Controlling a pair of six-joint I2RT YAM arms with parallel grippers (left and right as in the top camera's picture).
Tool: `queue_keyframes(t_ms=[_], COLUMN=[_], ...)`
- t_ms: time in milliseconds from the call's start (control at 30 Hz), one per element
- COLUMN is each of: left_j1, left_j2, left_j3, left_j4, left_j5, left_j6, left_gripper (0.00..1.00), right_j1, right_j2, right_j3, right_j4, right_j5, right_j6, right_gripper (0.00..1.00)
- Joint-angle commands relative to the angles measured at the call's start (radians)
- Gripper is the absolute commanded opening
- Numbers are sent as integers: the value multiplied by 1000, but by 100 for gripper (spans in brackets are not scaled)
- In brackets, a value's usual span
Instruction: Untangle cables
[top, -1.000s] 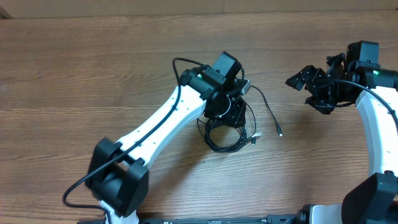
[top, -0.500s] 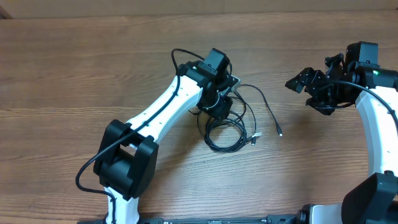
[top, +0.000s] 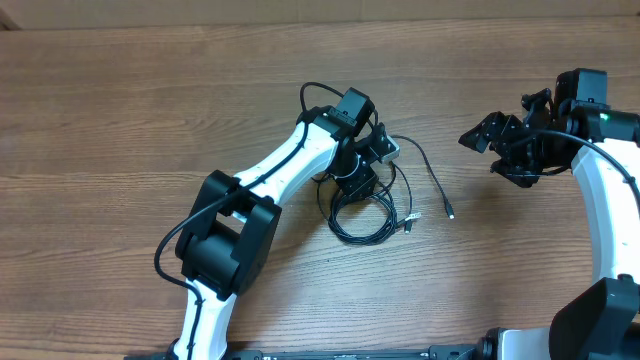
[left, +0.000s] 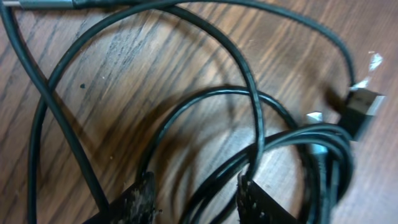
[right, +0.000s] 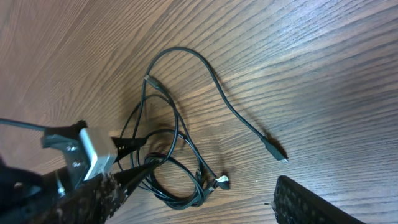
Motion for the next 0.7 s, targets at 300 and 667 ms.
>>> queue_keyframes(t_ms=[300,667], left_j1=[-10,-43], left_j2=[66,66], left_j3=[16,16], left_j4=[-9,-129], left_j5=[-5,-6], left_j6=[-6,-47], left_gripper=[27,42], right_j1=[3,3], right_j2=[-31,-31], right_j3=[26,26], right_j4=[-11,-3], right_j5=[2,3], right_j6=[-1,-6], right_gripper=[79,80])
